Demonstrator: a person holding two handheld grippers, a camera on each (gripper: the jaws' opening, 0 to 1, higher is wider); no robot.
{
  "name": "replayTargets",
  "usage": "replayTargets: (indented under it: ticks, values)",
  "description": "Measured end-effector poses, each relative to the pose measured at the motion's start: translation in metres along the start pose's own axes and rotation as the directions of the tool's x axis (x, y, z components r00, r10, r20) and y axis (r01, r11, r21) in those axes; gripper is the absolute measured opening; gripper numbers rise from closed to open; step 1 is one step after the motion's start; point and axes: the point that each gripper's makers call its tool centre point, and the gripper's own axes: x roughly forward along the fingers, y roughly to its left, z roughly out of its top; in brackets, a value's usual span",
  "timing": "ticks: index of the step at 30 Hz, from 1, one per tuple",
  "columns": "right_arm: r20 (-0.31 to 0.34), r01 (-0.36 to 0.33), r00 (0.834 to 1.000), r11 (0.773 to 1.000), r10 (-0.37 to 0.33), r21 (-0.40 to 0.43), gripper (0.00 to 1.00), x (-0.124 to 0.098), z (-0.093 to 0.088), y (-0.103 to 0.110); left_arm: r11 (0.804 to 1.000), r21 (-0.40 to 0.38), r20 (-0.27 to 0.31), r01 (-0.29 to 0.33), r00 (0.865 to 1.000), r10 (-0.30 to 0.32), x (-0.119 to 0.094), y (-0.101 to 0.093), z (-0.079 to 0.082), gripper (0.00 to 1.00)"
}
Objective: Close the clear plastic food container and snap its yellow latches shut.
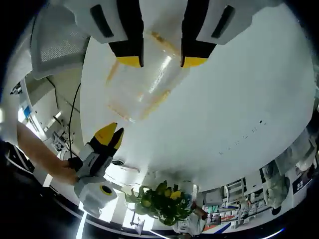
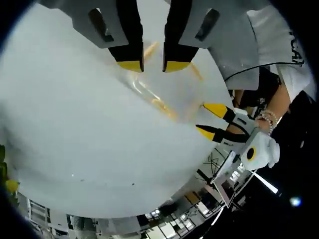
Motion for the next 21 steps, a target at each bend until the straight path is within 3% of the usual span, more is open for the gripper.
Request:
replayTargets:
  ticks: [3,5,7,12,21]
  values:
    - [-0.001,-0.032,1.000,0.999,0.032,-0.010,0.00,0.016,0.004,0.017,0.993,0.115,0.000,-0.010,1.000,0.010,0.009,-0.008,0.002,0.05]
    - [-0.023,-0.048,0.999,0.998,0.047,-0.035,0.00,0.031,0.008,0.018,0.991,0.127,-0.012,0.030,1.000,-0.029,0.018,-0.021,-0.001,0.05]
    - [-0.076,-0.059,0.996,0.995,0.052,-0.086,0.00,0.042,0.002,0.024,0.991,0.119,-0.024,0.061,0.998,-0.058,0.025,-0.030,-0.004,0.04]
    - [-0.121,-0.069,0.991,0.987,0.051,-0.143,0.00,0.062,0.004,0.026,0.984,0.168,-0.024,0.055,0.998,-0.051,0.038,-0.039,-0.004,0.00]
    - [-0.142,-0.084,0.988,0.973,0.055,-0.213,0.00,0.074,0.005,0.027,0.983,0.157,-0.012,0.097,0.995,-0.096,0.046,-0.050,-0.004,0.01]
